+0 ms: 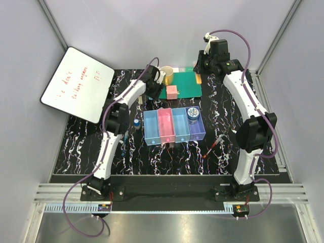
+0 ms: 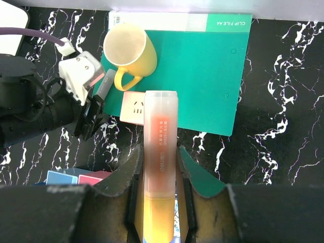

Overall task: Sort the stationery into containers
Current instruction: Pick up the stationery from the center of the board, then place the stationery in the storage box.

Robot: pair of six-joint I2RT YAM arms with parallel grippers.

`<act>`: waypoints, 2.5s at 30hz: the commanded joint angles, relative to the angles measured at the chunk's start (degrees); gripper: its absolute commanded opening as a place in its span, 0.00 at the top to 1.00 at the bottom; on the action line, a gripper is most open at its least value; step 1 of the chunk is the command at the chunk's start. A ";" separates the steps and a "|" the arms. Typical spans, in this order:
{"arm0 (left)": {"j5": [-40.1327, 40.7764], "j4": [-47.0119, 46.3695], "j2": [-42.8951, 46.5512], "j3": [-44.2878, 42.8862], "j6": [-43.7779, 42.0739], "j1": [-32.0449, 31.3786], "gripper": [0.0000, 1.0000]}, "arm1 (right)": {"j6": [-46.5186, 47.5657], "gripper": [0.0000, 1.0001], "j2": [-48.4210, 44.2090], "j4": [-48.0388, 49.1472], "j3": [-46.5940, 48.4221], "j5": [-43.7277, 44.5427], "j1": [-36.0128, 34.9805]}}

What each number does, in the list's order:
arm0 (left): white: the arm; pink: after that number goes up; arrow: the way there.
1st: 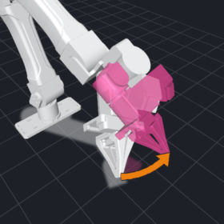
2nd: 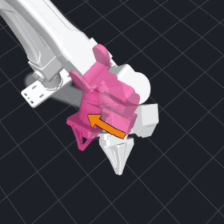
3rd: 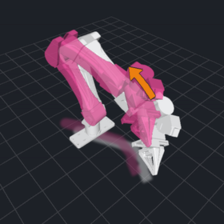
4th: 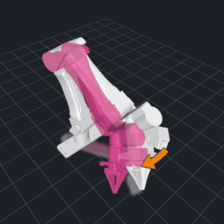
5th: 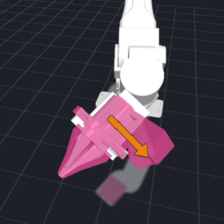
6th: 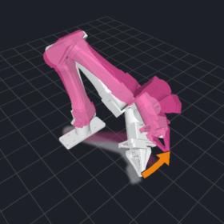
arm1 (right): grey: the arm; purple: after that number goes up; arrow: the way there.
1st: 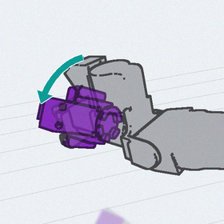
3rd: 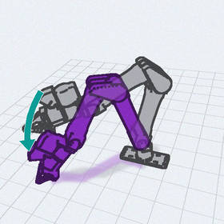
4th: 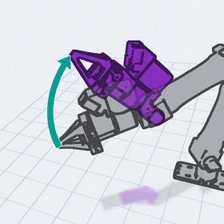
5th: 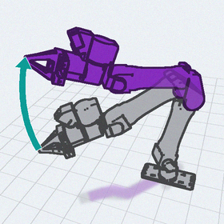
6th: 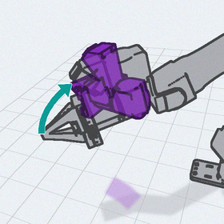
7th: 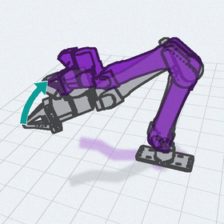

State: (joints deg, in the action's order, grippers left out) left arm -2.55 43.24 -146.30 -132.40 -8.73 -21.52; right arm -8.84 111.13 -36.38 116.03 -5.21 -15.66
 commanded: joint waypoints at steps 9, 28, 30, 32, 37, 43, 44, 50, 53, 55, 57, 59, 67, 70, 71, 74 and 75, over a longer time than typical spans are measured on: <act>4.13 -1.58 -2.50 -0.67 0.91 -0.89 0.73 | -1.53 1.00 -3.11 0.17 2.19 -0.76 -0.51; 7.82 -1.67 9.62 5.21 4.77 1.39 1.00 | -0.83 1.00 -3.55 0.17 0.78 -0.15 -0.51; 7.12 -1.67 13.22 7.66 5.48 1.92 1.00 | -0.65 1.00 -3.47 0.08 0.52 -0.23 -0.51; 5.54 -1.41 17.07 9.78 6.09 2.18 1.00 | -0.74 1.00 -3.46 0.00 -0.01 -0.50 -0.51; -2.18 -0.53 26.83 16.64 7.50 2.53 1.00 | -1.71 1.00 -3.47 -0.09 -2.56 -3.13 -0.77; -11.23 2.36 35.89 20.16 10.21 2.45 1.00 | -1.88 1.00 -3.99 0.08 -6.95 -7.61 -3.05; -11.86 2.63 37.13 20.51 10.40 2.45 1.00 | -2.14 1.00 -4.08 0.08 -7.83 -7.88 -3.50; -15.21 4.13 45.13 24.90 12.07 2.45 1.00 | -5.30 1.00 -4.35 1.39 -13.27 -9.20 -9.56; -15.73 4.65 48.64 27.01 11.37 2.45 1.00 | -7.15 1.00 -3.91 2.19 -15.73 -9.90 -12.28; -15.73 4.83 51.45 27.98 10.93 2.45 1.00 | -7.68 1.00 -2.95 2.28 -16.27 -10.51 -13.77; -15.82 5.01 54.26 29.91 10.23 2.45 1.00 | -8.65 1.00 -1.54 2.28 -16.36 -10.52 -15.09; -16.17 5.01 56.64 31.05 9.96 2.45 1.00 | -8.91 1.00 -1.01 2.63 -16.71 -10.43 -16.59; -16.61 6.41 60.43 31.33 9.08 2.45 1.00 | -9.88 1.00 -1.97 3.33 -23.99 -10.43 -18.88; -17.14 6.59 60.52 30.54 9.08 2.45 1.00 | -9.97 1.00 -2.15 3.77 -25.84 -10.26 -19.32; -17.40 6.59 60.43 30.10 9.08 2.45 1.00 | -9.97 1.00 -2.15 3.86 -26.03 -10.26 -19.49; -18.54 6.68 59.99 29.22 10.14 2.45 1.00 | -9.71 1.00 -1.01 3.86 -25.50 -10.43 -19.41; -19.16 6.59 59.82 29.04 10.31 2.36 1.00 | -9.53 1.00 -0.13 3.95 -25.24 -10.52 -19.32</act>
State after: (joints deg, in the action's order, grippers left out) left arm -18.57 51.00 -87.33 -100.77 0.95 -19.18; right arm -18.09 110.37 -34.37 89.54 -14.68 -34.57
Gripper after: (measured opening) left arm 0.279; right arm 0.297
